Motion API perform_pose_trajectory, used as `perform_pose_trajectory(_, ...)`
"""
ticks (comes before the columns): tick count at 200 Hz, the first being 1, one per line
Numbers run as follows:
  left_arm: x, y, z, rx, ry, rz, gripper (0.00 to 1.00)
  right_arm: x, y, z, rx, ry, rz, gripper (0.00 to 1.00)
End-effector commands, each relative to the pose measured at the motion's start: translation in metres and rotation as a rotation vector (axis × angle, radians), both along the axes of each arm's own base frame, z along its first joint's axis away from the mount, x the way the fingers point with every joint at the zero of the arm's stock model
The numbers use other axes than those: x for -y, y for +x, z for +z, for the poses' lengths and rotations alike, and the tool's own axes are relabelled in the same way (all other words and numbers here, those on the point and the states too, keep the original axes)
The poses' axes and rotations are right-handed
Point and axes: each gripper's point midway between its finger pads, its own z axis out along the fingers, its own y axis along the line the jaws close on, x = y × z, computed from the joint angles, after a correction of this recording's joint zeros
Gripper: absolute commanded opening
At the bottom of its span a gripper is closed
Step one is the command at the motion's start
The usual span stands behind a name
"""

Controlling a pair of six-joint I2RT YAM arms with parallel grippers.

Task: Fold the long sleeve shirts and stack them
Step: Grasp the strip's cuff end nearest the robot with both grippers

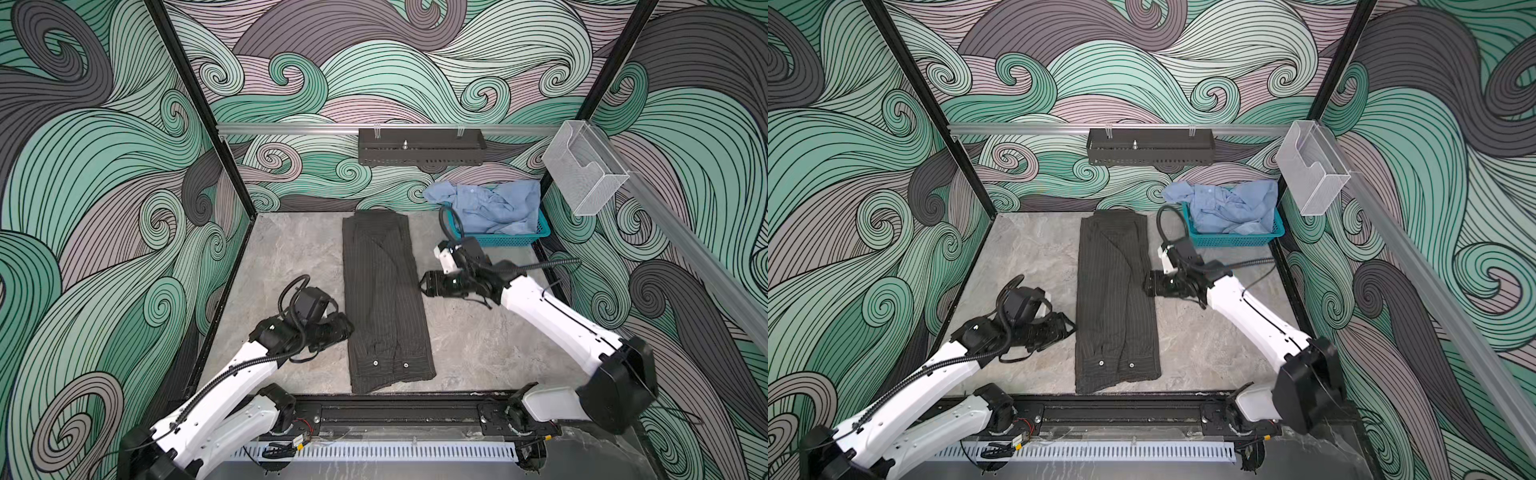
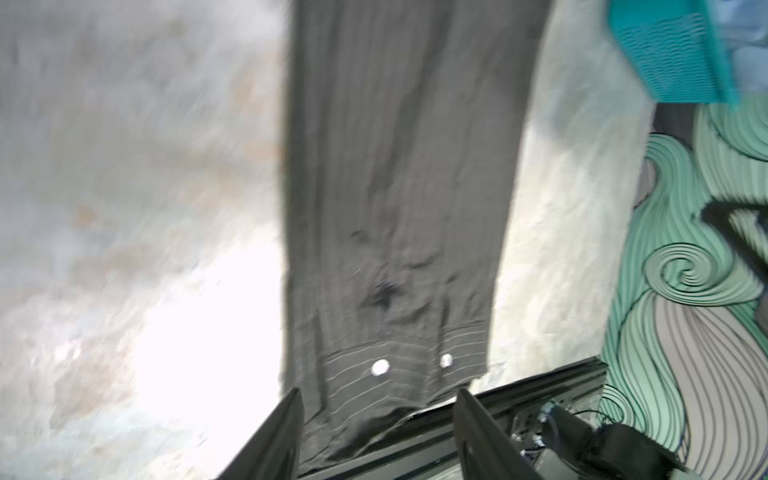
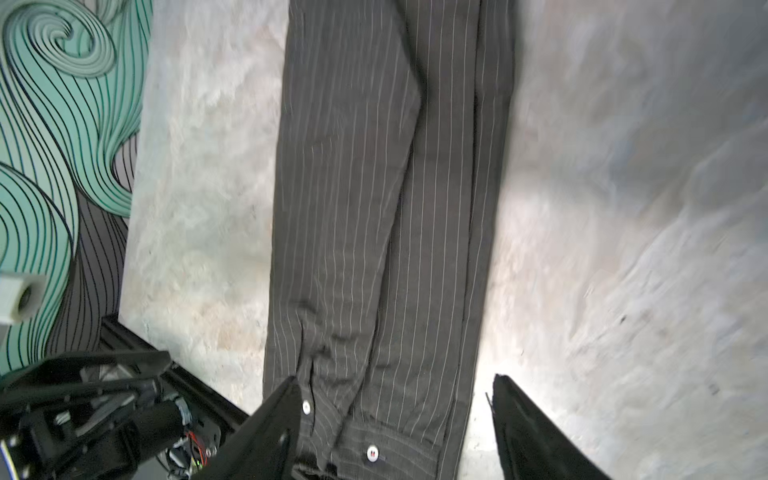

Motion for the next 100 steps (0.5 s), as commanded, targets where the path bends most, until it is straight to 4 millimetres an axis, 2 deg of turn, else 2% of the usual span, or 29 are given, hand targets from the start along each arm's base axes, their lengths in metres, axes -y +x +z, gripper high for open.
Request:
perform_pose_trajectory(1, -0.01, -0.028, -0.028, -0.084, -0.028, 0.053, 0.64, 0.007, -0.046, -0.035, -0.082, 0.015, -0.066, 0.72)
perform_pose_trajectory(23, -0.012, -0.041, -0.042, -0.079, -0.086, 0.085, 0.67, 0.02, -0.082, -0.057, -0.113, 0.033, -0.095, 0.72)
perform_pose_trajectory(52, -0.01, -0.056, -0.07, -0.129, -0.109, 0.102, 0.68, 0.031, -0.111, -0.083, -0.17, 0.057, -0.124, 0.73)
perform_pose_trajectory(100, 0.005, -0.069, -0.103, -0.185, -0.094, 0.096, 0.67, 0.027, -0.131, -0.1, -0.226, 0.094, -0.13, 0.75)
